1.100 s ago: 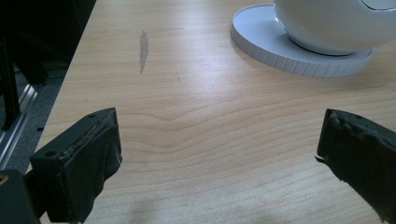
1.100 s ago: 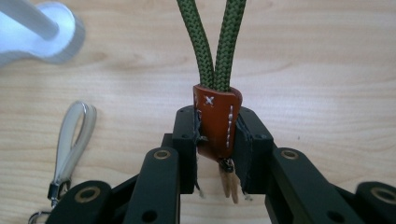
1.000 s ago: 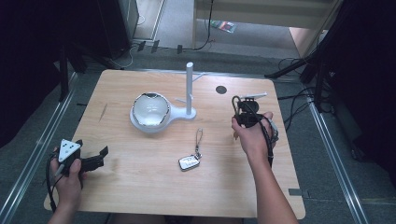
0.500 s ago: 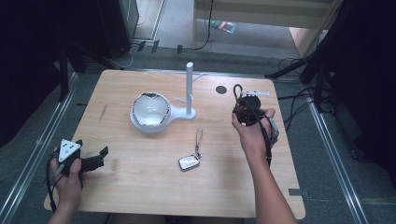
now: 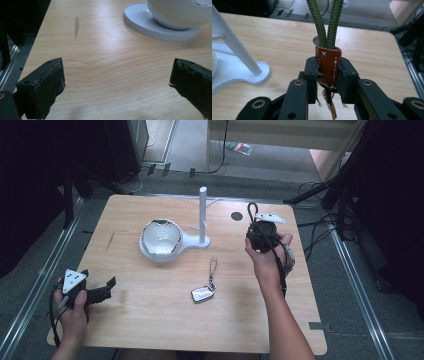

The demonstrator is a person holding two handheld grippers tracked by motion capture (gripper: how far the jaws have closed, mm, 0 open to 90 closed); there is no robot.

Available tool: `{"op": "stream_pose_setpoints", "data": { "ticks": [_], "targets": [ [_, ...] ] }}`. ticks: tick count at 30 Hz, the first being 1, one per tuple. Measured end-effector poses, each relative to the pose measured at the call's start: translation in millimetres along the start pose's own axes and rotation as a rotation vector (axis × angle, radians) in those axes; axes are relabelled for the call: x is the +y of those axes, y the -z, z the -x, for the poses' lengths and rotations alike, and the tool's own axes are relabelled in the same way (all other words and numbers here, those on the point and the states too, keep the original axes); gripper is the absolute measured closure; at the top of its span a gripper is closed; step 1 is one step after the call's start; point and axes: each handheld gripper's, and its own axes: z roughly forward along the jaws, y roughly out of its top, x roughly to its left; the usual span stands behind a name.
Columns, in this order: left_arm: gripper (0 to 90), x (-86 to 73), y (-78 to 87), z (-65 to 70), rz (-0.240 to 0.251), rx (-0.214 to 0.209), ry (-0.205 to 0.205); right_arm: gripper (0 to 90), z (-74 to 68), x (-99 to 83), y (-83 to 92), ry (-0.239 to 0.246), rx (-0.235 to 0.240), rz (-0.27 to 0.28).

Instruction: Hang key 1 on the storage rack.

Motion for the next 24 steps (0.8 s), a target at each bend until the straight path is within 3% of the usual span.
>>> {"op": "stream_pose_setpoints", "data": {
  "ticks": [10,11,18,24],
  "targets": [
    [0.2,0.0,0.0,-0.2,-0.001,-0.001,0.001,72.4,-3.5,6.4,-2.8,0.102,0.028,0.104],
    [0.2,0.0,0.0,-0.2,-0.001,0.0,0.001,72.3,-5.7,8.2,-3.5,0.14,0.028,0.117],
    [0.2,0.1,-0.1,-0.3,0.001,-0.001,0.0,72.2,-14.9,14.3,-8.0,0.168,0.099,0.131],
    [0.1,0.2,-0.2,-0.3,0.0,-0.001,-0.001,72.2,-21.0,15.8,-11.8,0.179,0.128,0.126]
  ]
}}
